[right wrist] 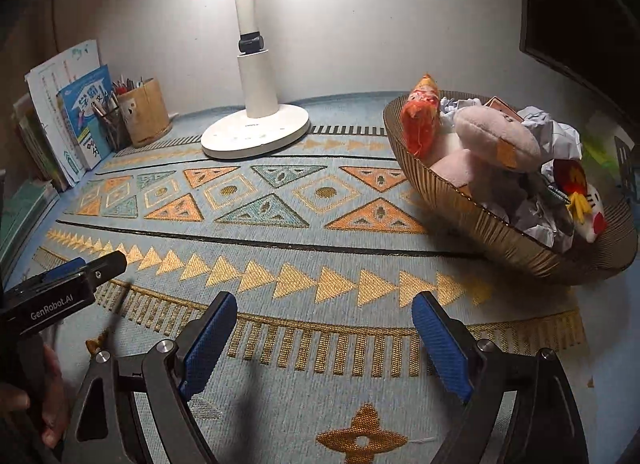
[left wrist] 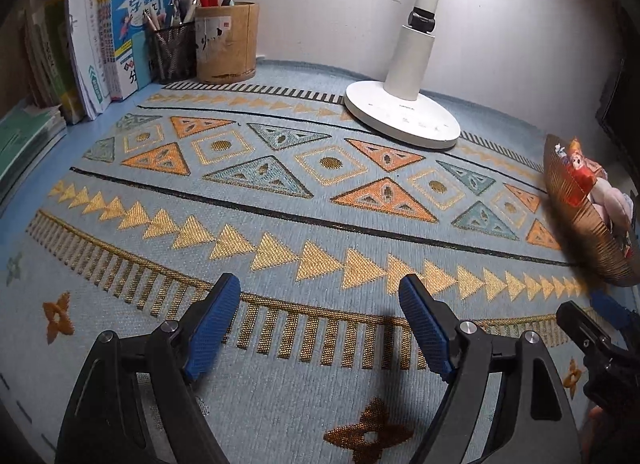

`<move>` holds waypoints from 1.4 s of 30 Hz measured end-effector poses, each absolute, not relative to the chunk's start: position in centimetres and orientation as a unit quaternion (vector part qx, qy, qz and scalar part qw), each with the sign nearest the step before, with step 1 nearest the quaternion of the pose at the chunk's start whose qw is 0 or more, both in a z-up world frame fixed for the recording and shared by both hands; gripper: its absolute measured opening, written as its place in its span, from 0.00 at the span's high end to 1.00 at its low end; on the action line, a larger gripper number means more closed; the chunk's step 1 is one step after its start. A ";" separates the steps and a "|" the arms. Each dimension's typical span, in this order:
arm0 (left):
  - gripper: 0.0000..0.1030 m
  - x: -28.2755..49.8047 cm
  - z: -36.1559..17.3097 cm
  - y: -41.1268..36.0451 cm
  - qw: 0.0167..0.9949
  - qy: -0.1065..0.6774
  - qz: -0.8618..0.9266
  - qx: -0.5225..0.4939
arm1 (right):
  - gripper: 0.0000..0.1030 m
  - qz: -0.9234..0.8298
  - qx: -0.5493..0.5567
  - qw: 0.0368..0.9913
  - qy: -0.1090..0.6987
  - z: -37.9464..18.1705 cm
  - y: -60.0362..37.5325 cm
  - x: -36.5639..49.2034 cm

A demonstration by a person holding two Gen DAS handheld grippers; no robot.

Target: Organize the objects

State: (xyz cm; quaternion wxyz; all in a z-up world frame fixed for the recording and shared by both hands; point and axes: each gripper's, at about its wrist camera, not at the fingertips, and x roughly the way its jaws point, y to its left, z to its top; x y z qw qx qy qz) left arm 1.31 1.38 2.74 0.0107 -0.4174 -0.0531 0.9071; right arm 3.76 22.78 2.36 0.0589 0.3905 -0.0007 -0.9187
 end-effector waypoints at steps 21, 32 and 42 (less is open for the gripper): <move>0.15 0.8 2.1 2.2 -0.019 -0.010 0.896 -0.443 | 0.13 -0.901 0.431 0.031 0.035 0.9 22.0 3.0; 0.15 0.7 2.1 2.2 -0.019 -0.009 0.896 -0.443 | 0.09 -0.902 0.427 0.034 0.044 0.9 21.7 3.1; 0.15 0.8 2.1 2.2 -0.018 -0.009 0.896 -0.443 | 0.07 -0.902 0.428 0.034 0.049 0.9 21.4 3.1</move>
